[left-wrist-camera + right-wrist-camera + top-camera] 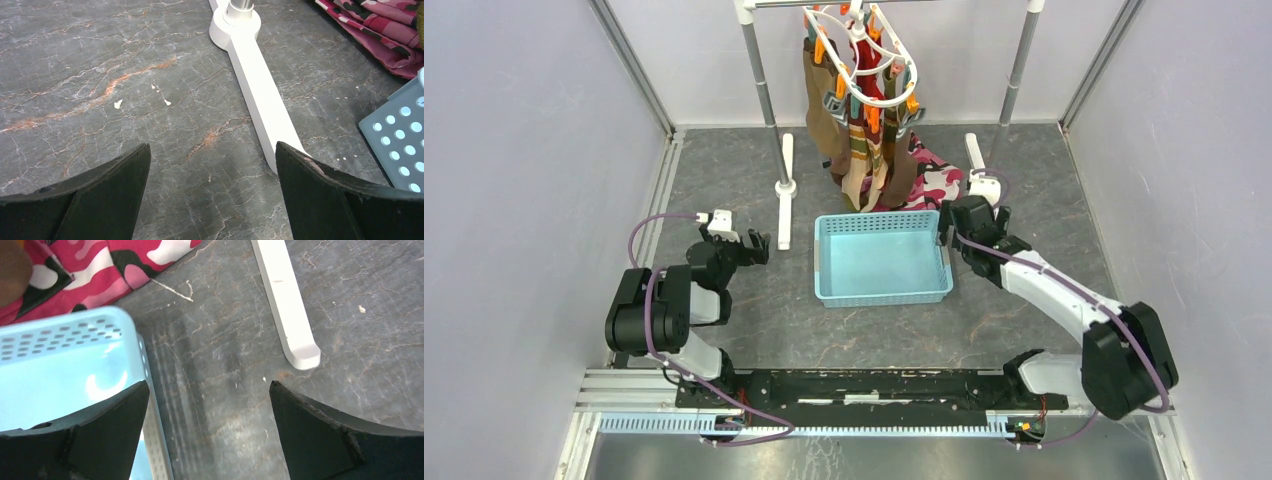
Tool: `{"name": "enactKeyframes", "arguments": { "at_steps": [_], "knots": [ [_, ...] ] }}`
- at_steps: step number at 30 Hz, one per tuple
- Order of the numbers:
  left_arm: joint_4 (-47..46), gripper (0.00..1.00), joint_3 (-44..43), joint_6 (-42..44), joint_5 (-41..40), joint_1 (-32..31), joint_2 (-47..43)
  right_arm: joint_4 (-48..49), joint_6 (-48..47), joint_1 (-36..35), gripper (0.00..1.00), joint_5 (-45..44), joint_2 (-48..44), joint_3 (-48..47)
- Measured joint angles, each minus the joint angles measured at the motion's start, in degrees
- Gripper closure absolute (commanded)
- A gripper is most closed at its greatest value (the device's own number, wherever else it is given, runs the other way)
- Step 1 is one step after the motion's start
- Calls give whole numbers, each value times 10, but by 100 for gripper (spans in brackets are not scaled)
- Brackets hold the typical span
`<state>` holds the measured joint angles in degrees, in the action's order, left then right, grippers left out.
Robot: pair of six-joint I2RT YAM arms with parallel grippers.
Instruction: Remove the socks clipped to the hanger
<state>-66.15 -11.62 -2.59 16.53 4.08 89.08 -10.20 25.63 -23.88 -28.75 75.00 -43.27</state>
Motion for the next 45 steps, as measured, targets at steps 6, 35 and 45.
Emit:
{"name": "enactKeyframes", "arguments": {
  "at_steps": [6, 35, 45],
  "knots": [
    [-2, 0, 0, 0, 0, 0, 0, -90, -11, -45, 2, -50, -82, 0],
    [866, 0, -577, -10, 225, 30, -133, -100, -111, -64, 2, 136, -103, -129],
    [900, 0, -725, -49, 136, -38, -24, -65, -107, -64, 10, 104, -33, -48]
  ]
}}
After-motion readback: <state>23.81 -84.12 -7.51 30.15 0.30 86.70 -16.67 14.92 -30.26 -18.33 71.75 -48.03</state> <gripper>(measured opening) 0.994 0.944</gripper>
